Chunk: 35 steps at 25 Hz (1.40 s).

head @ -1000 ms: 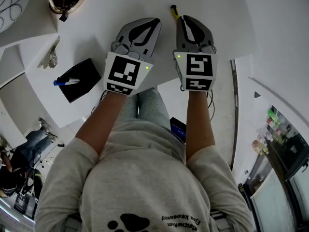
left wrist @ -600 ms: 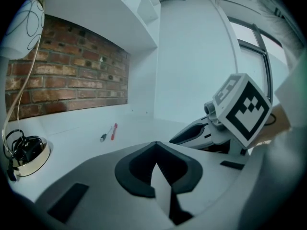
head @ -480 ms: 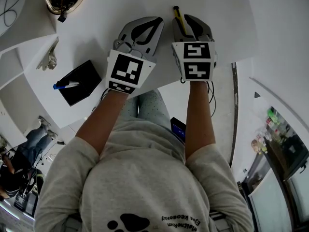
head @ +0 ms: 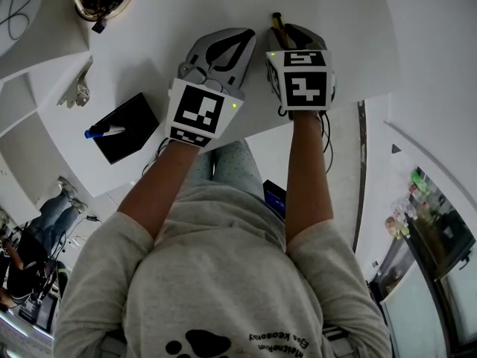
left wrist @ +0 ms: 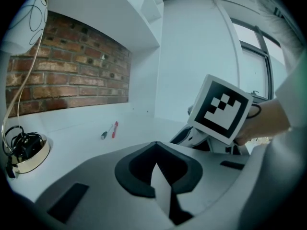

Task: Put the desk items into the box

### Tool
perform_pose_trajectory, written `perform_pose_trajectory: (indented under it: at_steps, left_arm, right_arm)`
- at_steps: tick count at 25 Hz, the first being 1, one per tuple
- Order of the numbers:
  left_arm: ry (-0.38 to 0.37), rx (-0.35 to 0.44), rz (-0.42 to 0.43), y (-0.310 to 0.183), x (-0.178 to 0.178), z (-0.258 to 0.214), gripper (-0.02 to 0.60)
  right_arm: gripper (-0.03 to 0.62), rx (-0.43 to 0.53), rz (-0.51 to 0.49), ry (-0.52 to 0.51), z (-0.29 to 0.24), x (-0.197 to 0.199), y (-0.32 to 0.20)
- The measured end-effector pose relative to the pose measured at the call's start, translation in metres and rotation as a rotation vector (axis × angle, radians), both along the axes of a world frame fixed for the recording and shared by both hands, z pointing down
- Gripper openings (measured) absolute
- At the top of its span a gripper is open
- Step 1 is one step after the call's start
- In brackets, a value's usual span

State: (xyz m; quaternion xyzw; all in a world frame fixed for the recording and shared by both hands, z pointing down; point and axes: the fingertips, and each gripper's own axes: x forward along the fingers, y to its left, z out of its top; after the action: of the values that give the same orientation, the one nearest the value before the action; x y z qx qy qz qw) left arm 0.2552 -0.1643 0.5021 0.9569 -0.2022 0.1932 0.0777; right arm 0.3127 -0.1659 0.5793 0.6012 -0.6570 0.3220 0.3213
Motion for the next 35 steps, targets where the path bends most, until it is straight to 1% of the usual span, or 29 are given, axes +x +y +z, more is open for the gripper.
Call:
perform_pose_trajectory:
  at_steps: [1, 3, 5, 7, 12, 23, 28, 35]
  left_arm:
    - [0.003, -0.002, 0.0, 0.0, 0.0, -0.001, 0.005]
    - [0.006, -0.003, 0.002, 0.001, -0.001, -0.003, 0.005]
    - [0.006, -0.003, 0.002, 0.002, -0.002, -0.006, 0.005]
    - [0.007, 0.0, 0.004, 0.003, -0.002, -0.01, 0.005]
    - [0.011, 0.014, 0.005, 0.004, -0.006, -0.021, 0.005]
    - [0.033, 0.024, 0.004, 0.01, -0.013, -0.041, 0.005]
    - [0.055, 0.034, 0.012, 0.016, -0.015, -0.054, 0.005]
    - [0.083, 0.075, 0.016, 0.027, -0.021, -0.083, 0.004]
  right_arm:
    - [0.114, -0.016, 0.002, -0.008, 0.0, 0.0, 0.0]
    - [0.075, -0.042, 0.0, -0.02, 0.001, -0.002, 0.0]
    - [0.074, -0.05, -0.001, -0.021, 0.001, -0.003, 0.0]
    - [0.074, -0.039, 0.007, -0.02, -0.001, -0.003, 0.001]
    - [0.072, 0.042, 0.043, -0.034, -0.016, -0.007, 0.003]
    - [0.072, 0.208, 0.128, -0.006, -0.061, -0.007, 0.014]
    - [0.072, 0.292, 0.145, 0.059, -0.09, -0.006, 0.02]
    - [0.072, 0.461, 0.164, 0.131, -0.14, -0.009, 0.034]
